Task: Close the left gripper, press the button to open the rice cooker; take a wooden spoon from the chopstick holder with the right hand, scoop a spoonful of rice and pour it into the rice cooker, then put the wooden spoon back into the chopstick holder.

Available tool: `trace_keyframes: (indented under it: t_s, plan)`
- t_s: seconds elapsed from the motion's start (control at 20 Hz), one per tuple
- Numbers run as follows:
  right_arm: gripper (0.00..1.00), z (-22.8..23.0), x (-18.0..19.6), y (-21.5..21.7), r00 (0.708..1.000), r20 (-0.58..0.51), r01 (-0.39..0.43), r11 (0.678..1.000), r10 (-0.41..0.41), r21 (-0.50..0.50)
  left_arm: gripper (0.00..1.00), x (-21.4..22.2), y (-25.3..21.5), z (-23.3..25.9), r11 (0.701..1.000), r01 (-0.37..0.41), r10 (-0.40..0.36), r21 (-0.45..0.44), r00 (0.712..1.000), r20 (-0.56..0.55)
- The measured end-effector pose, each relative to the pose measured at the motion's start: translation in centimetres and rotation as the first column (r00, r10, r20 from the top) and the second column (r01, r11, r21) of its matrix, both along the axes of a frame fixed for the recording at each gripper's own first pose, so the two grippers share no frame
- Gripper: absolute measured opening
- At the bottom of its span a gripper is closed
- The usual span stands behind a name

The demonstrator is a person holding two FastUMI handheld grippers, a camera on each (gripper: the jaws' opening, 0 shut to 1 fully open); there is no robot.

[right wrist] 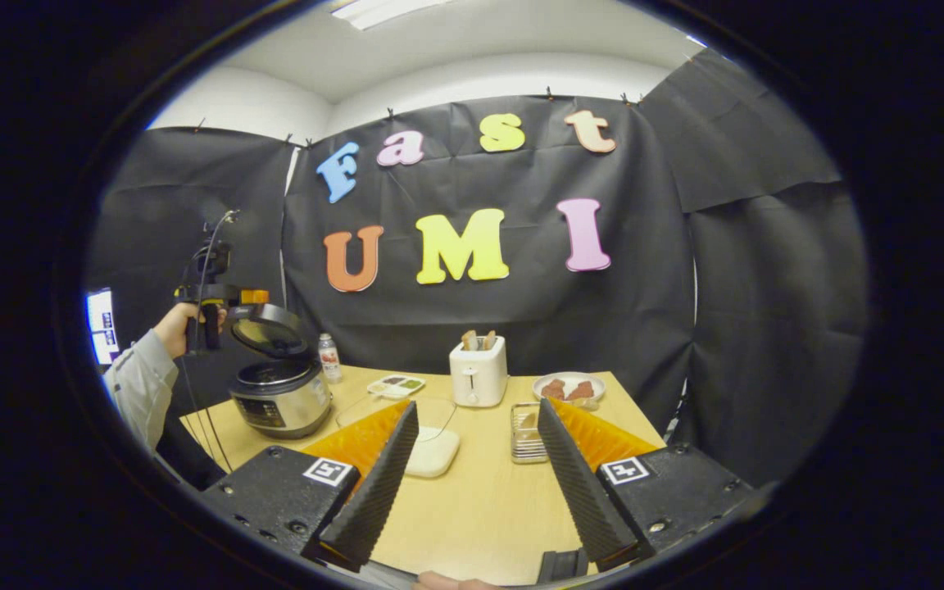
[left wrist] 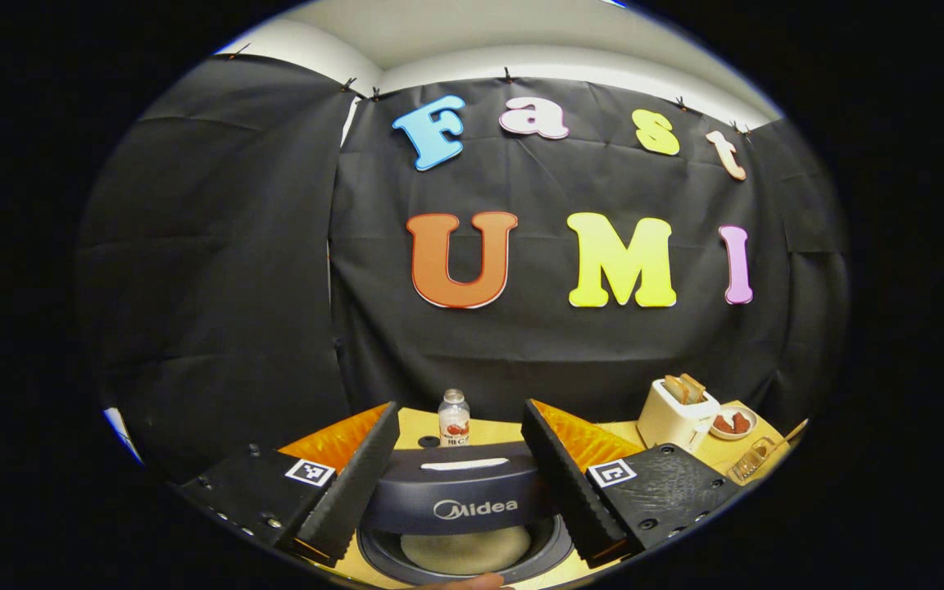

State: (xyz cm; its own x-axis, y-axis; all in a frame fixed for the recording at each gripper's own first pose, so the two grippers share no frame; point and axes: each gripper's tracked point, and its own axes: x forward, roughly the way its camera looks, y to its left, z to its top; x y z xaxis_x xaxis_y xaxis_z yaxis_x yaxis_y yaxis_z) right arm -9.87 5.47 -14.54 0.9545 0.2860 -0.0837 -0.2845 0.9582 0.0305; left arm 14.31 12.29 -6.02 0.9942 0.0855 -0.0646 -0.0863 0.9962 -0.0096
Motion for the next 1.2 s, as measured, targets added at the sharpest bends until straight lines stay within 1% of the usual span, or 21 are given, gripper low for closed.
trace_keyframes:
  t_s: [0.05, 0.1, 0.15, 0.2, 0.25, 0.3, 0.4, 0.45, 0.5, 0.55, 0.7, 0.75, 0.8, 0.85, 0.9, 0.95, 1.0, 1.05, 1.15, 1.2]
  plan:
    - [0.92, 0.0, -0.4, 0.1, 1.0, -0.004, 0.0, 1.0, 0.0, -0.004, 1.0, -0.4, -0.5, -1.0, 1.0, 0.015, -0.015, -0.005, 1.0, -0.006]
    - [0.92, 0.0, -0.7, -0.1, 1.0, -0.006, 0.005, 1.0, -0.005, -0.01, 1.0, -0.8, -0.6, -1.9, 1.0, 0.023, -0.023, -0.005, 1.0, -0.015]
    - [0.95, 0.0, -1.0, 0.0, 1.0, -0.003, 0.005, 1.0, -0.005, -0.016, 1.0, -1.0, -0.8, -3.1, 0.999, 0.031, -0.031, -0.013, 0.999, -0.025]
    - [0.95, 0.1, -1.4, 0.0, 1.0, -0.002, 0.002, 1.0, -0.002, -0.016, 1.0, -1.3, -0.9, -4.1, 0.999, 0.038, -0.039, -0.018, 0.998, -0.042]
    - [0.93, 0.2, -1.8, 0.0, 1.0, -0.003, -0.002, 1.0, 0.002, -0.01, 0.97, -1.4, -1.0, -5.1, 0.999, 0.037, -0.039, -0.026, 0.998, -0.059]
    - [0.92, 0.2, -2.1, 0.0, 1.0, -0.006, -0.003, 1.0, 0.003, -0.007, 0.97, -1.7, -0.8, -6.0, 0.999, 0.031, -0.033, -0.032, 0.997, -0.074]
    - [0.92, 0.1, -2.5, 0.0, 1.0, -0.004, 0.004, 1.0, -0.004, -0.013, 0.97, -2.0, -0.6, -7.5, 0.999, 0.019, -0.022, -0.034, 0.996, -0.088]
    - [0.92, 0.0, -2.9, 0.0, 1.0, -0.002, 0.004, 1.0, -0.004, -0.016, 0.98, -2.0, -0.2, -8.2, 0.999, 0.001, -0.004, -0.034, 0.996, -0.092]
    - [0.95, 0.1, -3.1, 0.1, 1.0, -0.002, 0.003, 1.0, -0.003, -0.018, 0.98, -1.9, -0.1, -8.8, 0.999, -0.011, 0.008, -0.034, 0.995, -0.098]
    - [0.95, 0.0, -3.4, 0.3, 1.0, -0.001, 0.001, 1.0, -0.001, -0.017, 0.98, -2.0, -0.2, -9.0, 1.0, -0.017, 0.015, -0.023, 0.996, -0.086]
    - [0.95, -0.1, -3.8, 0.9, 1.0, -0.007, -0.008, 1.0, 0.007, -0.016, 0.98, -2.2, -0.3, -10.2, 1.0, -0.02, 0.019, -0.008, 0.996, -0.082]
    - [0.92, -0.1, -4.0, 1.0, 1.0, -0.009, -0.009, 1.0, 0.009, -0.015, 0.98, -2.4, -0.5, -11.0, 1.0, -0.017, 0.017, -0.002, 0.996, -0.091]
    - [0.92, -0.1, -4.1, 1.1, 1.0, -0.01, -0.007, 1.0, 0.006, -0.016, 0.98, -2.6, -0.6, -11.7, 1.0, -0.013, 0.014, 0.005, 0.995, -0.1]
    - [0.95, -0.1, -4.2, 1.1, 1.0, -0.011, -0.003, 1.0, 0.003, -0.016, 0.98, -2.9, -0.4, -11.5, 1.0, -0.012, 0.014, 0.017, 0.997, -0.079]
    - [0.92, 0.0, -4.3, 1.1, 1.0, -0.013, -0.001, 1.0, 0.001, -0.016, 0.98, -3.0, -0.5, -11.2, 1.0, -0.011, 0.012, 0.017, 0.998, -0.056]
    - [0.95, -0.1, -4.4, 1.2, 1.0, -0.014, 0.002, 1.0, -0.002, -0.017, 0.98, -3.2, -0.4, -11.6, 1.0, -0.011, 0.011, 0.006, 0.998, -0.054]
    - [0.92, -0.1, -4.6, 1.2, 1.0, -0.015, 0.004, 1.0, -0.004, -0.018, 0.98, -3.4, -0.4, -11.3, 1.0, -0.009, 0.009, -0.001, 0.999, -0.032]
    - [0.92, -0.2, -4.6, 1.4, 1.0, -0.017, 0.004, 1.0, -0.005, -0.018, 1.0, -3.6, -0.4, -11.6, 1.0, -0.01, 0.009, -0.004, 1.0, -0.023]
    - [0.92, -0.3, -4.8, 1.8, 1.0, -0.021, -0.004, 1.0, 0.003, -0.022, 0.98, -3.9, -0.5, -11.6, 1.0, -0.022, 0.022, 0.008, 1.0, 0.013]
    - [0.95, -0.2, -4.8, 2.0, 1.0, -0.021, -0.008, 1.0, 0.007, -0.026, 0.98, -4.1, -0.5, -11.4, 0.999, -0.031, 0.031, 0.016, 0.999, 0.028]
